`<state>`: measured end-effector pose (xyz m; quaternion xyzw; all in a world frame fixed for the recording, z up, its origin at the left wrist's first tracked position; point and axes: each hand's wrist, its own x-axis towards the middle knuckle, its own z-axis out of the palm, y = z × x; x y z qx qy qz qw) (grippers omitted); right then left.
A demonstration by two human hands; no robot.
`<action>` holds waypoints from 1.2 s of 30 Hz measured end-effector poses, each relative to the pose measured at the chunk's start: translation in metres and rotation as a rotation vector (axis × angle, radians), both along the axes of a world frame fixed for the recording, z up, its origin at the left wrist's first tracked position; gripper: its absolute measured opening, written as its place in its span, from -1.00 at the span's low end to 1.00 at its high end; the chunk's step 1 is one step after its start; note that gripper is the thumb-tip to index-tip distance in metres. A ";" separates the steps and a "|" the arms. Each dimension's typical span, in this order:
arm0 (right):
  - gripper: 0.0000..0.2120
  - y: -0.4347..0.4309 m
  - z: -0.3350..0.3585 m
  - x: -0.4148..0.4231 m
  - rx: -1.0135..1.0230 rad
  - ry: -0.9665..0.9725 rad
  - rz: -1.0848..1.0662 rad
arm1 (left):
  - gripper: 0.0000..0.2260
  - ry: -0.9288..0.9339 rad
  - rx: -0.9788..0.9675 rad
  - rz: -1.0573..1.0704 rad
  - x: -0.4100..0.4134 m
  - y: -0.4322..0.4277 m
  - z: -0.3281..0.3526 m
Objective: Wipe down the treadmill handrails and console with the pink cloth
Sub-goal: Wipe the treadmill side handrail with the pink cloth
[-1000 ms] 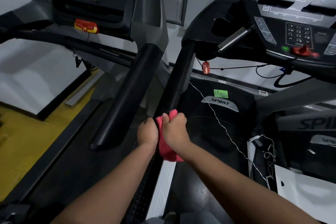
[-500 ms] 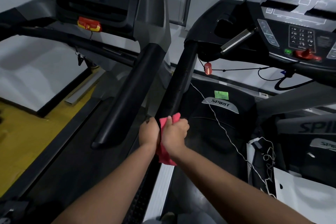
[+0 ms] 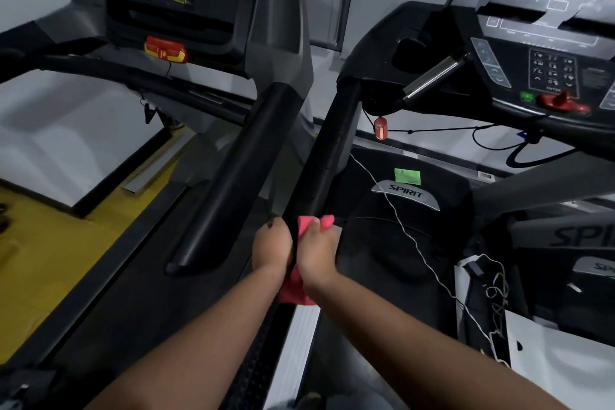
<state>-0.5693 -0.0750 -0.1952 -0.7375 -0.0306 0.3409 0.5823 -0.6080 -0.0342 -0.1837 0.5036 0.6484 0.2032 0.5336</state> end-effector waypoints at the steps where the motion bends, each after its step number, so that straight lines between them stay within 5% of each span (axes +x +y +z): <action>1: -0.89 -0.001 0.004 0.003 -0.005 -0.070 0.016 | -0.66 -0.004 0.000 0.000 0.000 0.000 -0.001; 5: -0.84 0.002 0.005 0.014 0.050 -0.013 0.025 | -0.67 -0.015 -0.003 0.020 0.001 -0.002 -0.001; 8: -0.51 0.011 -0.031 0.016 0.062 0.202 -0.018 | -0.67 -0.029 -0.016 0.034 0.001 -0.003 -0.002; 16: -0.82 0.007 -0.003 0.021 0.096 0.115 0.057 | -0.76 -0.015 0.016 0.097 0.002 -0.004 -0.001; 18: -0.87 0.007 -0.004 0.024 0.156 0.235 0.012 | -0.76 -0.019 0.013 0.147 0.001 -0.005 -0.003; 21: -0.73 0.000 -0.001 0.025 0.182 0.494 0.051 | -0.70 0.000 -0.003 0.143 0.001 -0.004 -0.004; 25: -0.70 -0.004 0.007 0.028 0.036 0.411 0.110 | -0.74 0.006 0.019 0.137 0.002 -0.003 -0.006; 29: -0.74 0.001 0.014 0.036 0.118 0.363 0.087 | -0.74 0.004 0.033 0.126 0.002 -0.001 -0.011; 36: -0.51 0.002 -0.013 0.031 0.271 0.723 0.012 | -0.72 -0.005 0.027 0.101 0.001 0.000 -0.012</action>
